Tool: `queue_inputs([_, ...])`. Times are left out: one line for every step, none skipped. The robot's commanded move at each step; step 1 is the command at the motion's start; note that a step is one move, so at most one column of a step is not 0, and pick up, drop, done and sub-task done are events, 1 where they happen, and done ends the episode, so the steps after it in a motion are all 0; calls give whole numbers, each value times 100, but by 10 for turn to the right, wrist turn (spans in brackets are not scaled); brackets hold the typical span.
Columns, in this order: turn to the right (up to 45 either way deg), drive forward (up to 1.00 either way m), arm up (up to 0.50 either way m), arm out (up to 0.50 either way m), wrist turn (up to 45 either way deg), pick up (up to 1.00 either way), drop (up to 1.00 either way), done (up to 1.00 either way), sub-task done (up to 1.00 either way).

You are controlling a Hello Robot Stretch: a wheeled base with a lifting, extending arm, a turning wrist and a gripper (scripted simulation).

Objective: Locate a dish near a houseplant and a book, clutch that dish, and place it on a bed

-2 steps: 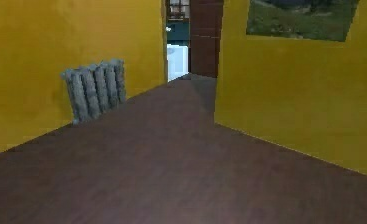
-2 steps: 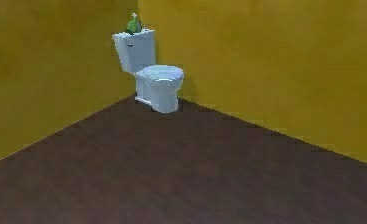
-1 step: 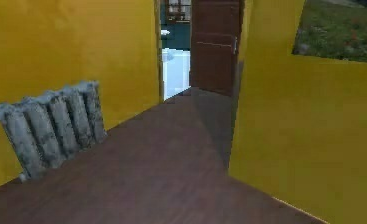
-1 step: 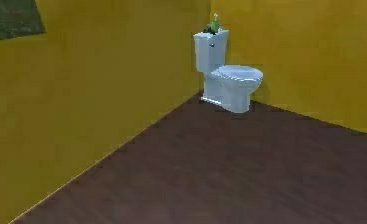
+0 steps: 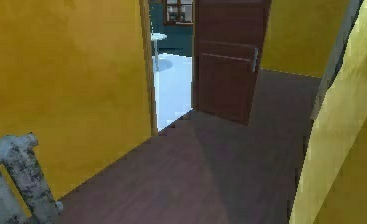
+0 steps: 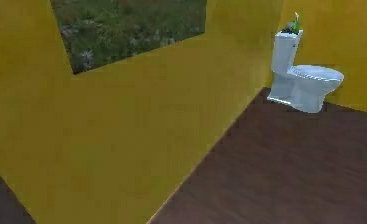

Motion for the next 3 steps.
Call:
queue_inputs([0, 100, 0, 0, 0, 0, 0, 0, 0])
queue_inputs([0, 100, 0, 0, 0, 0, 0, 0, 0])
queue_inputs([-150, 0, 0, 0, 0, 0, 0, 0, 0])
